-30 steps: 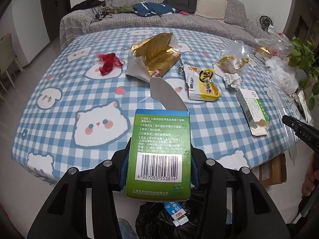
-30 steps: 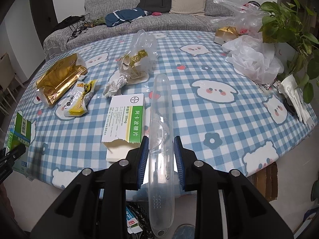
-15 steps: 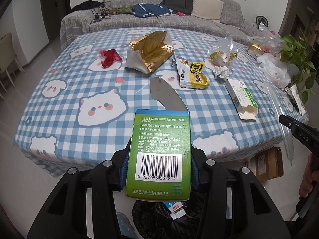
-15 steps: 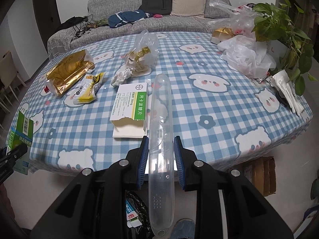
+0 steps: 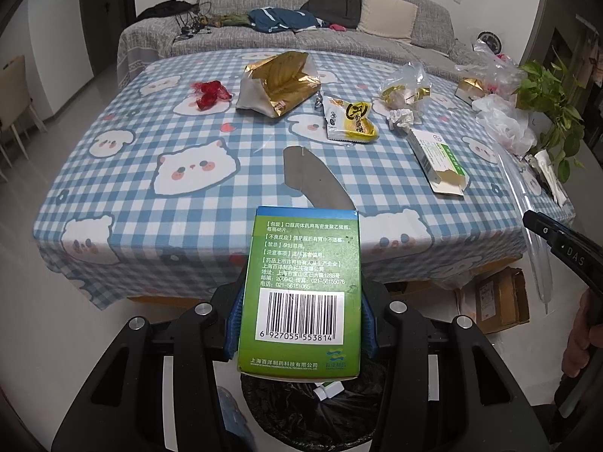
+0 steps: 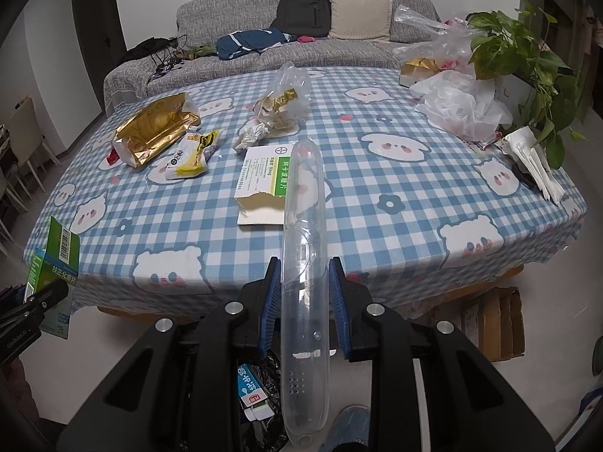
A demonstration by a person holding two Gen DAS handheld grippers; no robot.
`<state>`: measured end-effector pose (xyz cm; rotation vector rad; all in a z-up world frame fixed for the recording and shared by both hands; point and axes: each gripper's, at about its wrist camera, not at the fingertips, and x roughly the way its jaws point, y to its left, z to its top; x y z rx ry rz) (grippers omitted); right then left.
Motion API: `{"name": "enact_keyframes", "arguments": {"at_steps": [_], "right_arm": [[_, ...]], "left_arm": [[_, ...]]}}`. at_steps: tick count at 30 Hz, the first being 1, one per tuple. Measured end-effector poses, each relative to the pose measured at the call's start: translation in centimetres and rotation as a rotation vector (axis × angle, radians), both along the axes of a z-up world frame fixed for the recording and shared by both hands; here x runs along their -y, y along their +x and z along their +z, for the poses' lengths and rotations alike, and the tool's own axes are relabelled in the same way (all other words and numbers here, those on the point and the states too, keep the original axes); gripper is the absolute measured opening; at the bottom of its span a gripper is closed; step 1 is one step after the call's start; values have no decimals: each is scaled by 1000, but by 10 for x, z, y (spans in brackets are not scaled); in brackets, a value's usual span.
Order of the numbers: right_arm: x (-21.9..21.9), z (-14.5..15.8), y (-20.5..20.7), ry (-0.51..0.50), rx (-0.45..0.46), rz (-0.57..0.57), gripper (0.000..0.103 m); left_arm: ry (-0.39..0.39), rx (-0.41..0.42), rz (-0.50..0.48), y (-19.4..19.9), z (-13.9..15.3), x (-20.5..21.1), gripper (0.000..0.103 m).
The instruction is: Collect trash
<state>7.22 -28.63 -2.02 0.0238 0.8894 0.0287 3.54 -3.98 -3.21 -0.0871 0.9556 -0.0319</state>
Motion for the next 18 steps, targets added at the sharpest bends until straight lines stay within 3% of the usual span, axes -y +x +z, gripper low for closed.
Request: {"name": "enact_keyframes", "arguments": {"at_steps": [18], "right_arm": [[-2,-19,-60,-1,15,19,25]], "left_arm": [[-6,-35,-5,-45,-41,20,46]]}}
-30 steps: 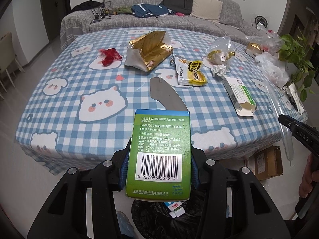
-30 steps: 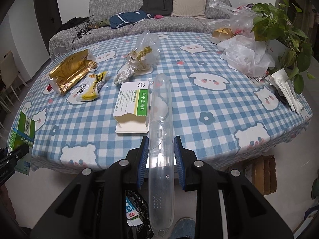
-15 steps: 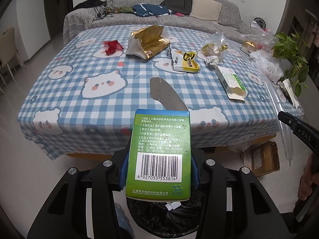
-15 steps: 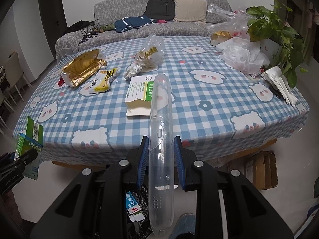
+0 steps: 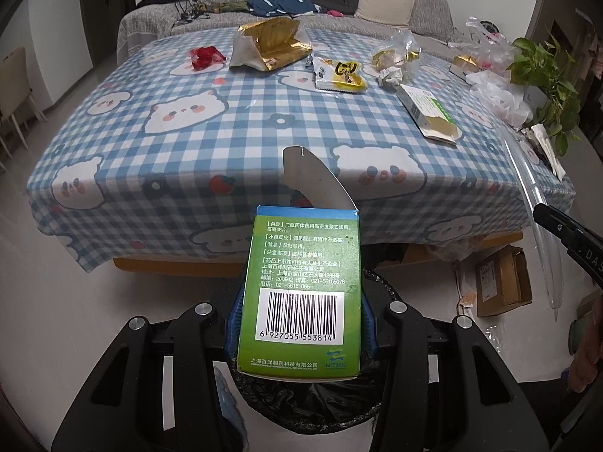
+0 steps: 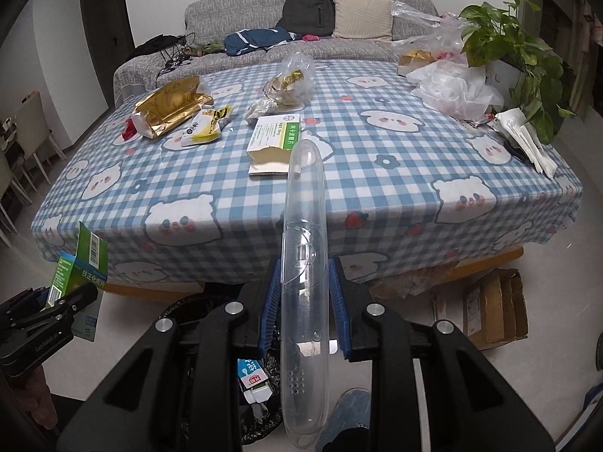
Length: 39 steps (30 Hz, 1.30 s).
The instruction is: Collect trash
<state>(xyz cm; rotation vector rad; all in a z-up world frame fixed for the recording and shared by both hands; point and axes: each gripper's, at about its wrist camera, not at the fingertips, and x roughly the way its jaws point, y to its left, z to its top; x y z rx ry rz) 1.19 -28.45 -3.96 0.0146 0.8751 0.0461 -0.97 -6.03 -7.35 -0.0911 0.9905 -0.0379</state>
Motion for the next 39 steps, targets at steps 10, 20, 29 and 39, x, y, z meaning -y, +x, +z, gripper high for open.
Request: {"name": "enact_keyframes", "arguments": {"at_steps": [10,20,29,39], "right_arm": [[-2,-25,-28,5,-19,21,25],[1,-73,-44,-8,-78,22,25],[4,-122,-45,-20,-158,-2,25],[6,-154,-45,-31,-209,-22,25]], "left_arm": [[-20,-10,-2,-23,-29,6,46],[-21,-63,4,-41,-83,17,46],[-7,-109,35,-43,-132,21,46],[-5,-145,24,-36,-154,31,46]]}}
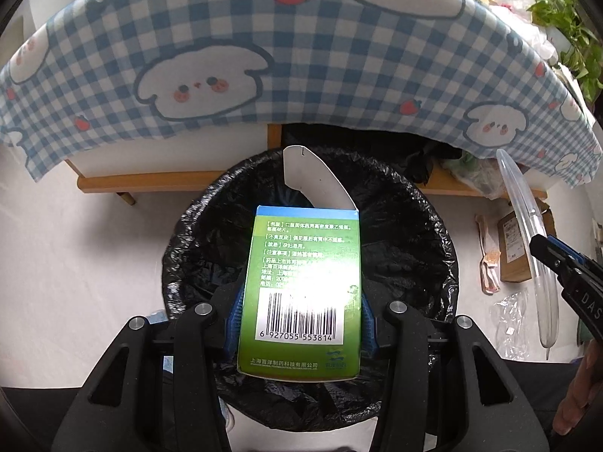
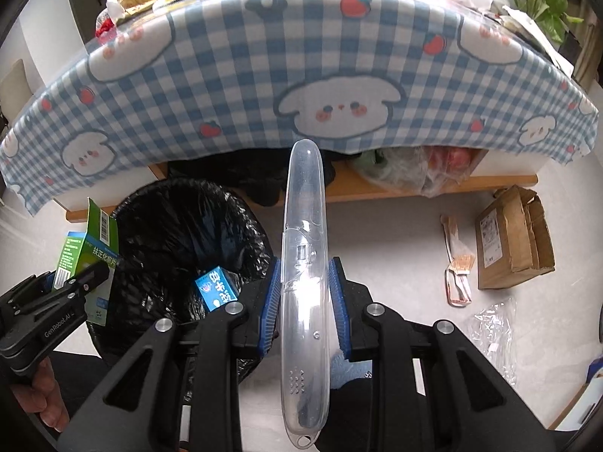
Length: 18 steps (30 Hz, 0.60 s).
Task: Collect trash
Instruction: 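Open the left tool to drop the green box while the right tool drops the tube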
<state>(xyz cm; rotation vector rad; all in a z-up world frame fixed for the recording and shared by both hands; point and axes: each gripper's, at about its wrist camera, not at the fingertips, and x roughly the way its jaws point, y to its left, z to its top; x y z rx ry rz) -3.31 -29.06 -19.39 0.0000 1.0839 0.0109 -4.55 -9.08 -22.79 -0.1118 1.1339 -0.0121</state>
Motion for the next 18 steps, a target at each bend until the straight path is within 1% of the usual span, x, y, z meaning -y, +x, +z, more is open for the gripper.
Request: {"name": "enact_keyframes", "arguments": {"at_steps": [8,13,15,16,18], "right_arm": [[0,-6,0,-2,-7,-5,25],[-6,-3,1,1,-4,1,25],[-10,0,2,4,-1,6,25],[-13,2,2,5,3,10,25],[-20,5,3,8,9,20,25]], "left_arm": [[14,-14,-31,0,-11,13,47],[12,-9,-15,0,-11,5,49],[12,-3,-6,-2,-9,-1,58],[10,2,1,-3,-8,-5,59],[18,7,13,-5,-5,-12,69]]}}
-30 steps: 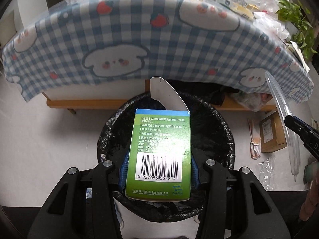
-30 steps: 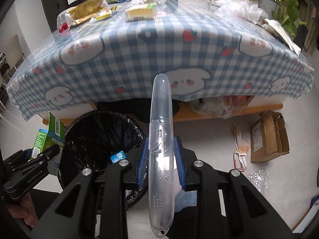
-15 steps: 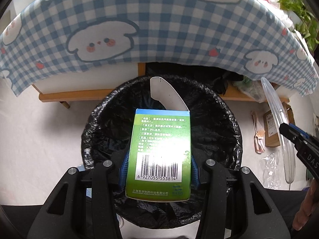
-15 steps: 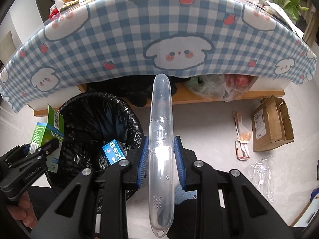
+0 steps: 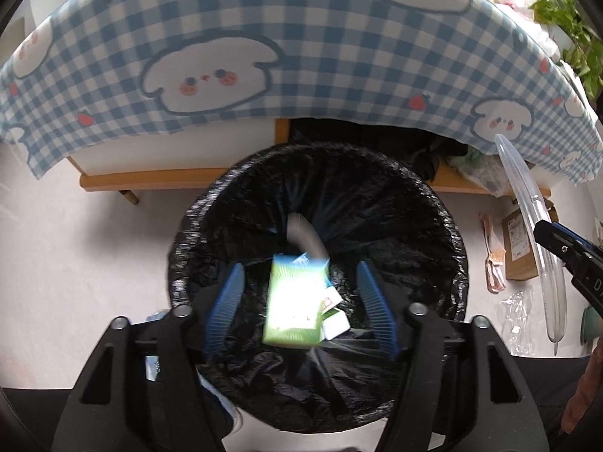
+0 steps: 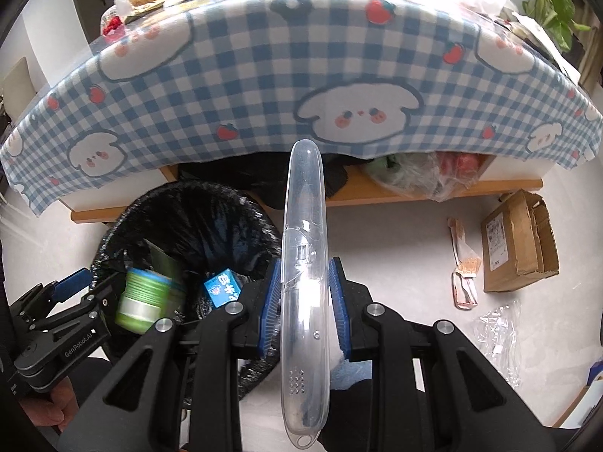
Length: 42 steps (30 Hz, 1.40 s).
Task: Collect trash
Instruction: 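Open the left tool to drop the green box while the right tool drops the tube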
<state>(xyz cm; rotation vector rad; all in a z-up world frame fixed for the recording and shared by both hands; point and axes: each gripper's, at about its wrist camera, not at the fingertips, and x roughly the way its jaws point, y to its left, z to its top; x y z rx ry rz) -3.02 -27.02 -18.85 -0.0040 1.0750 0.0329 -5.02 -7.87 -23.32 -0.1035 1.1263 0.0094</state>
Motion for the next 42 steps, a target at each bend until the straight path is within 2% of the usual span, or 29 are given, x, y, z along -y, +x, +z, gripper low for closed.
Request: {"name": "enact_keyframes", "arguments": {"at_steps": [6,12,21,29,40,41,42], "right_arm": [[-27,8,4,13,16,41,25],[-56,8,7,15,13,80,25],[-105,9,8,17,23,136,25],[-138,-6,3,18,0,165,25],[-157,-27,3,-10,-29,180,25],[-157,-28,4,-22,-31,179,26],[-157,-28,4,-24,-31,178,32]], "left_arm": [[14,36,49,-10,11,-33,87],[23,61,79,-17,21,-63,96],[49,59,139,-23,19,-104,97],[30,59,177,-19,23,-143,97],[35,43,162,-20,17,-150,97],[36,44,162,-20,16,-150,97],[36,44,162,-20,16,-149,97]]}}
